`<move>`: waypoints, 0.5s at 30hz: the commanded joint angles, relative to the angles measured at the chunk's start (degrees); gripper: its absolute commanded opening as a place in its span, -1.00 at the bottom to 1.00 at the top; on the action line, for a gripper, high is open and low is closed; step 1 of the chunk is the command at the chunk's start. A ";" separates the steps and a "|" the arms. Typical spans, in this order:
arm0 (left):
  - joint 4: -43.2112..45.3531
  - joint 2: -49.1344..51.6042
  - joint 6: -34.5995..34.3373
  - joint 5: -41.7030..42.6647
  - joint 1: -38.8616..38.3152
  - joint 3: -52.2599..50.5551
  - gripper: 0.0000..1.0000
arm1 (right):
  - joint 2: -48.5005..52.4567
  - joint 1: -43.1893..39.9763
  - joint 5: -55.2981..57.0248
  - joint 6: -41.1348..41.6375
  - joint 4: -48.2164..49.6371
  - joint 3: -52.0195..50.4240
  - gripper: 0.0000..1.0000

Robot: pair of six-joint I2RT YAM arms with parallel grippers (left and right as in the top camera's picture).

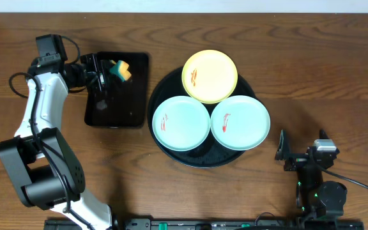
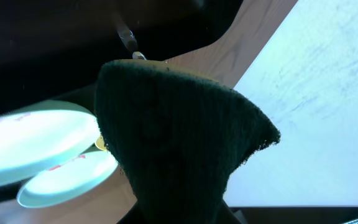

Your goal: Clean dirty plates on tray and stack at the side

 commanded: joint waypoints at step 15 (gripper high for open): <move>-0.04 -0.63 -8.76 1.81 1.31 1.38 -0.85 | -0.20 -0.68 -0.04 0.59 -0.17 -0.09 0.98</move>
